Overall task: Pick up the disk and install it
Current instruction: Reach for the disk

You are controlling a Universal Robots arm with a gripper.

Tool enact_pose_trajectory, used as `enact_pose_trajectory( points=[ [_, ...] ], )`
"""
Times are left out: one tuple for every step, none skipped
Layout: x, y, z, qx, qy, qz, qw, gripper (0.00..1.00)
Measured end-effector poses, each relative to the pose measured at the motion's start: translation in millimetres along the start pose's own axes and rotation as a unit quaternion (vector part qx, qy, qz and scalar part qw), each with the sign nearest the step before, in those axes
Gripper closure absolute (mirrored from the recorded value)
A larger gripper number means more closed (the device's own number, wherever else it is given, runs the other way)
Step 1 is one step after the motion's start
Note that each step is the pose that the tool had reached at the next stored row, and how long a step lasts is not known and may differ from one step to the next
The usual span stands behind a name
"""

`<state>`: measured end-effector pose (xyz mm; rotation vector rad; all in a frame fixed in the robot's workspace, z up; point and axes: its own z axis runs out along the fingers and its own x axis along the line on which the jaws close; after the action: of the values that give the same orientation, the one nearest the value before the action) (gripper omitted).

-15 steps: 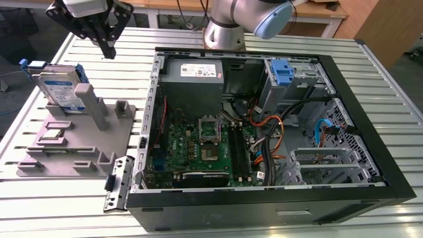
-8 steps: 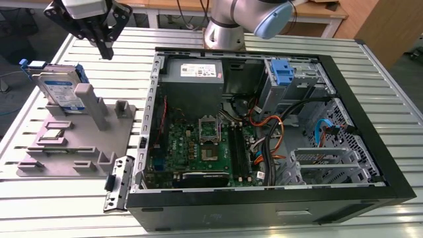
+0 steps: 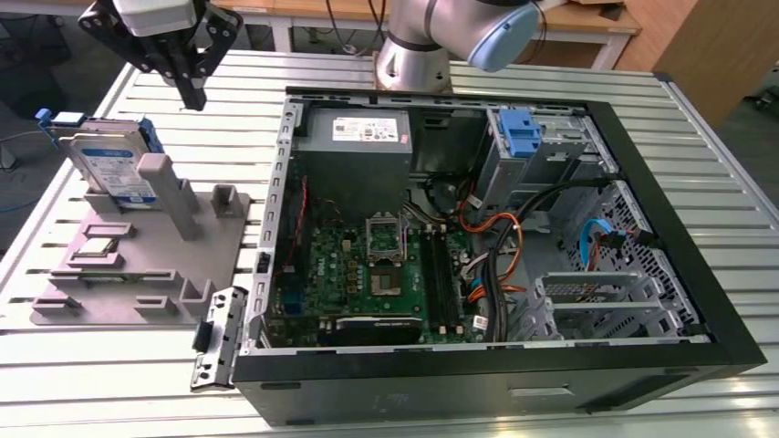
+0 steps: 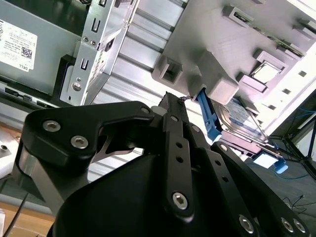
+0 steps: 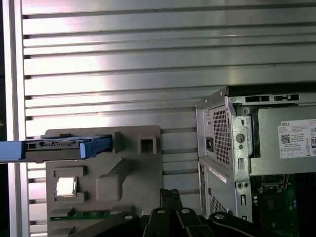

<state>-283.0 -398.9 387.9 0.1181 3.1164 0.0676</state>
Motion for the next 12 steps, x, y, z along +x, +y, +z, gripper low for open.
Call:
enact_pose_trajectory(
  points=[
    [0.0, 0.0, 0.0, 0.0, 0.0, 0.0, 1.0, 0.9],
    [0.5, -0.1, 0.0, 0.0001, 0.0001, 0.0, 1.0, 0.9],
    [1.6, -0.2, 0.1, 0.0001, 0.0001, 0.0, 1.0, 0.9],
    [3.3, -0.3, 0.3, 0.0, 0.0, 0.0, 1.0, 0.9],
    [5.1, -0.4, 0.5, 0.0, 0.0001, 0.0, 1.0, 0.9],
    [7.1, -0.6, 0.7, 0.0, 0.0, 0.0, 1.0, 0.9],
    [9.1, -0.7, 0.9, 0.0, 0.0001, 0.0, 1.0, 0.9],
    [11.2, -0.9, 1.2, 0.0, 0.0, 0.0, 1.0, 0.9],
    [13.3, -1.1, 1.5, 0.0, 0.0, 0.0, 1.0, 0.9],
    [15.5, -1.3, 1.8, 0.0, 0.0001, 0.0, 1.0, 0.9],
    [17.7, -1.4, 2.1, 0.0, 0.0001, 0.0, 1.0, 0.9],
    [19.5, -1.6, 2.3, 0.0, 0.0, 0.0, 1.0, 0.9]
  ],
)
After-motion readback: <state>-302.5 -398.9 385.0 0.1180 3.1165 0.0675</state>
